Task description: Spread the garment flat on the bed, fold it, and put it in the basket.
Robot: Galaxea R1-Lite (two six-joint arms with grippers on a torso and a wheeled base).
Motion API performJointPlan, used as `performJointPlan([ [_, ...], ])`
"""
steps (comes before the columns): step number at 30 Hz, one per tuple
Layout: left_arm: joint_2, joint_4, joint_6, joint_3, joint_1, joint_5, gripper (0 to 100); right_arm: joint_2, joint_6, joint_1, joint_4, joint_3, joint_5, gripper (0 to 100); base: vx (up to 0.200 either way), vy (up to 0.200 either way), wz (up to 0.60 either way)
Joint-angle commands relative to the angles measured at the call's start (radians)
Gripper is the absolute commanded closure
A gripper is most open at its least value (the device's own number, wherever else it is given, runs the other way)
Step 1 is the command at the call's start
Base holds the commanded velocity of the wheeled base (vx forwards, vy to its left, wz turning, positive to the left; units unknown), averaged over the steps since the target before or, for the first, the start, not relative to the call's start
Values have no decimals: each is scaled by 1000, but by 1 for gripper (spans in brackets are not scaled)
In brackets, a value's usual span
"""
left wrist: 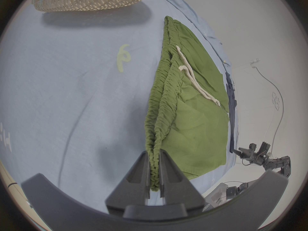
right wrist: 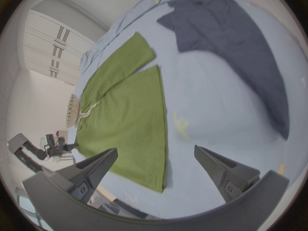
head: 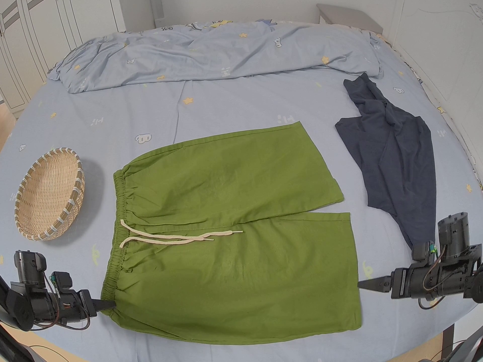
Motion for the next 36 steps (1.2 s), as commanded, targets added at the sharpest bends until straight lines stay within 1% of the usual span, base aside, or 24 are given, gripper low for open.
performJointPlan([
  [1, 1, 0, 7, 0, 24, 0, 100, 40, 1, 3, 0, 75, 68, 0, 0, 0, 0],
  [2, 1, 0, 8, 0, 24, 0, 100, 43, 1, 5, 0, 76, 71, 0, 0, 0, 0],
  [3, 5, 0, 7, -2, 24, 0, 100, 61, 0, 11, 0, 90, 97, 0, 0, 0, 0],
  [4, 5, 0, 7, -2, 24, 0, 100, 69, 0, 11, 0, 96, 108, 0, 0, 0, 0],
  [5, 5, 0, 7, -4, 24, 0, 100, 93, -2, 13, -2, 106, 137, 0, 0, 0, 0],
  [8, 5, 0, 7, -2, 24, 0, 100, 145, -11, 3, -11, 112, 192, 0, 0, 0, 0],
  [11, 3, 0, 8, 0, 21, 0, 100, 188, -11, 2, -66, 121, 255, 0, 0, 0, 0],
  [14, 1, 0, 7, 0, 21, 0, 100, 230, -12, 11, -115, 126, 291, 0, 0, 0, 0],
  [20, 3, 0, 8, 1, 17, 0, 100, 308, -20, 19, -195, 138, 297, 0, 0, 0, 0],
  [24, 3, 0, 8, 3, 12, -2, 100, 333, -28, 20, -221, 138, 300, 0, 0, 0, 0],
  [27, 5, 0, 8, 3, 10, -2, 100, 337, -26, 29, -255, 139, 335, 0, 0, 0, 0],
  [29, 5, 0, 8, 3, 10, -2, 100, 339, -26, 29, -267, 141, 347, 0, 0, 0, 0],
  [33, 5, 0, 8, 3, 12, 0, 100, 359, -26, 31, -287, 138, 349, 0, 0, 0, 0],
  [36, 3, 0, 8, 3, 12, 0, 100, 395, -19, 29, -333, 139, 350, 0, 0, 0, 0],
])
